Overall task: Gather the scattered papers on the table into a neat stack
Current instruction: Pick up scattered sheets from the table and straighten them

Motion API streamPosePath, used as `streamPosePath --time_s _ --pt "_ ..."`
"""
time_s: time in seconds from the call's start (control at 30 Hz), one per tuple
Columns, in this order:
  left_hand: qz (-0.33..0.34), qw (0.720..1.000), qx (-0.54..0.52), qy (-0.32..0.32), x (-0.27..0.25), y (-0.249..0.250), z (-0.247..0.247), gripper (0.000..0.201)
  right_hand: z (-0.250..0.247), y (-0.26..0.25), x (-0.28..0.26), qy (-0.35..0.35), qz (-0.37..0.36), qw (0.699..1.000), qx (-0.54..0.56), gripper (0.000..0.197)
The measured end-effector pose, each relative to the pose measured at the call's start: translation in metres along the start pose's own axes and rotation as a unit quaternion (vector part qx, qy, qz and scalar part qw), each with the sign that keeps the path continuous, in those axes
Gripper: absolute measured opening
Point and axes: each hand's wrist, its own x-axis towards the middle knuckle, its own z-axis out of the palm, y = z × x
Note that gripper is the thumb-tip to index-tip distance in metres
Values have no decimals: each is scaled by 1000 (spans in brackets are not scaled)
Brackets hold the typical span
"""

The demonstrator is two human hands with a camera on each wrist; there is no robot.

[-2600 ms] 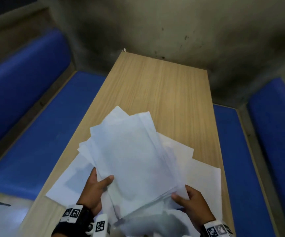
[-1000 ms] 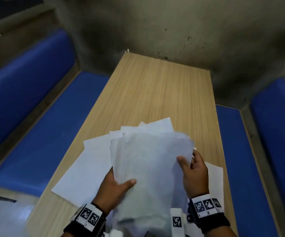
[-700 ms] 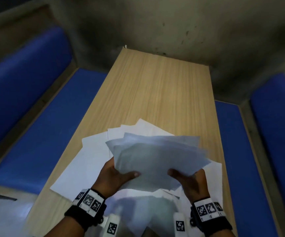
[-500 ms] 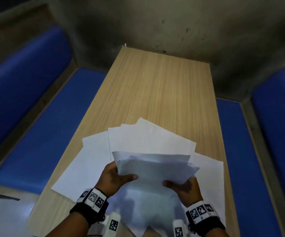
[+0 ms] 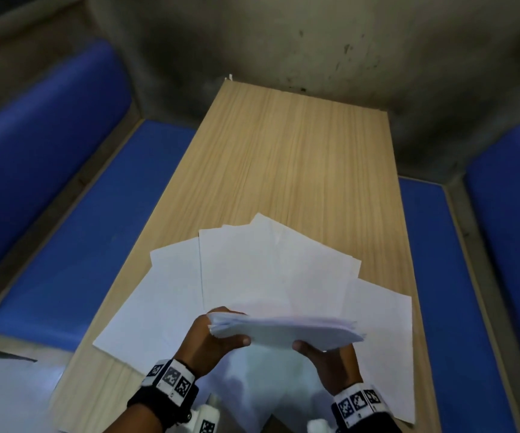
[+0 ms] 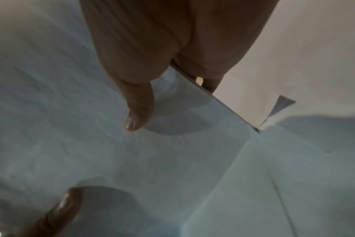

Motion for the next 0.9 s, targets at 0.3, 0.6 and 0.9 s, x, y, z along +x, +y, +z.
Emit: streamPosePath --time_s 0.3,0.6,0.9 --pt "-2 1000 -9 21 4 -14 1 34 7 -12 5 38 -48 995 -82 47" --pt "8 999 13 41 8 -5 -3 49 30 -10 9 98 -4 993 -59 29" --pt "-63 982 -8 176 18 -31 -42 10 42 -22 55 -16 51 985 -166 42"
